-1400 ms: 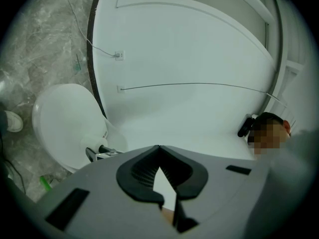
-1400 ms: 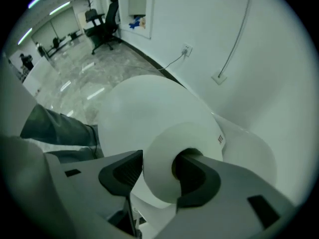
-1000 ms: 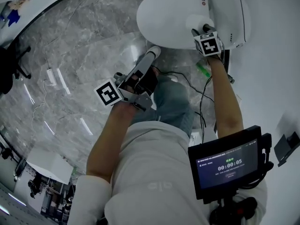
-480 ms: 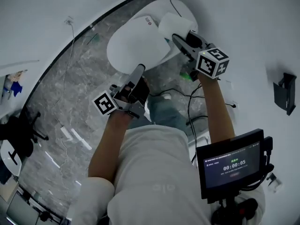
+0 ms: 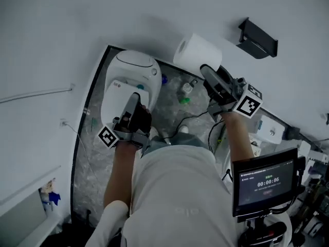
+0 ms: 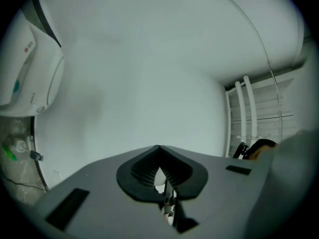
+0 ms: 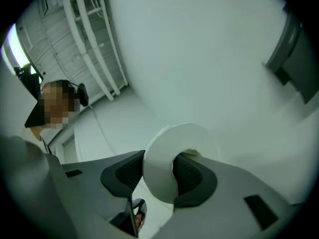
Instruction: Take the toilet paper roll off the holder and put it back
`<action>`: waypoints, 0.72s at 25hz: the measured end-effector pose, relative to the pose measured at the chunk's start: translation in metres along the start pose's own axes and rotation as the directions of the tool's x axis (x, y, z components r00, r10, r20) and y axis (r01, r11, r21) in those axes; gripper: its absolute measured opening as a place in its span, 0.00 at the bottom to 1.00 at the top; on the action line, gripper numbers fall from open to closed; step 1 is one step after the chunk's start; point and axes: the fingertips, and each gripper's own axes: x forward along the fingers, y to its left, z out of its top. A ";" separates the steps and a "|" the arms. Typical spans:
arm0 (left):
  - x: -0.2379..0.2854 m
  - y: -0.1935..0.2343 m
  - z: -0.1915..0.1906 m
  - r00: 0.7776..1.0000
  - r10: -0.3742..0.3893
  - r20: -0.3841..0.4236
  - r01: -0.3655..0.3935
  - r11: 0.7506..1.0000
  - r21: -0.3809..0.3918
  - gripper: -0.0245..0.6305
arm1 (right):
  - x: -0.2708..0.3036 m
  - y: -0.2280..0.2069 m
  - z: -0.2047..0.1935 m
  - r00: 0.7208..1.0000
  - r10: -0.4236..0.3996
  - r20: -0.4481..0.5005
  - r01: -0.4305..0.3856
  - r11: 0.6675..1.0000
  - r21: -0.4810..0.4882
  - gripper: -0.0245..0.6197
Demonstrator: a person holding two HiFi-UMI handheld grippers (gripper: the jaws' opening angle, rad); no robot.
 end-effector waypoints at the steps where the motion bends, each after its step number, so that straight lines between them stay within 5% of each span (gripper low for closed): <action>1: -0.002 -0.003 0.002 1.000 -0.015 0.012 0.015 1.000 0.004 0.05 | -0.003 0.003 0.000 0.999 0.025 0.025 -0.026 0.999 0.032 0.33; 12: -0.014 -0.041 0.005 0.992 -0.103 0.073 0.097 0.992 0.078 0.05 | -0.041 0.032 0.002 0.945 0.190 0.267 -0.256 0.937 0.239 0.32; 18: 0.009 -0.038 -0.001 0.996 -0.094 0.008 0.093 0.992 0.086 0.05 | -0.046 0.028 0.003 0.931 0.186 0.313 -0.270 0.930 0.250 0.32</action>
